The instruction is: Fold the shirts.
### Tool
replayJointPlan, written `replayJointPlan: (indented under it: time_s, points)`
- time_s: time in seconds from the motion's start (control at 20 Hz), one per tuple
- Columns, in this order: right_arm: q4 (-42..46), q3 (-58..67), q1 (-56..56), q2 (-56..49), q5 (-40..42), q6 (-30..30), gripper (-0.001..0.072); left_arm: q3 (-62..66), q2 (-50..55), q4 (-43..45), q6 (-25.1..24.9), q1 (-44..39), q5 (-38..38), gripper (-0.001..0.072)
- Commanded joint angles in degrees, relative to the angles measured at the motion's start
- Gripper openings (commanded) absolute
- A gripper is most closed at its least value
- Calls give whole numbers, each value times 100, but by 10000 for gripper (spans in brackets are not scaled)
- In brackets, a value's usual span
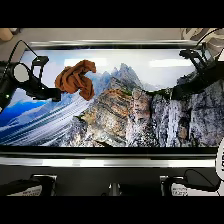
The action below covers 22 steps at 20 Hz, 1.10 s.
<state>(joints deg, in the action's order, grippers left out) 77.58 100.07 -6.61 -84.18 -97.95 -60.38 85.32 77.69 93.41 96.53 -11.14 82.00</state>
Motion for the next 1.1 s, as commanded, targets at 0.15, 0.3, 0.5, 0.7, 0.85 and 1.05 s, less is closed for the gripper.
replayJointPlan:
  time_s: [0.15,0.3,0.5,0.7,0.85,1.05]
  points:
    - [-2,-2,4,-4,-2,-2,688,-2,4,0,0,-2,-2,631]
    - [-2,-2,4,-4,-2,0,688,-2,4,0,0,-2,-2,630]
    - [-2,-2,4,-4,-2,-2,688,-2,4,0,0,-2,-2,630]
    - [-2,-2,4,-4,358,0,688,-2,4,0,0,-2,-2,631]
    - [0,-2,4,-4,896,2,688,-2,46,-24,7,-9,-334,630]
    - [15,-2,4,-7,1532,15,688,-2,273,-26,2,-2,-1073,631]
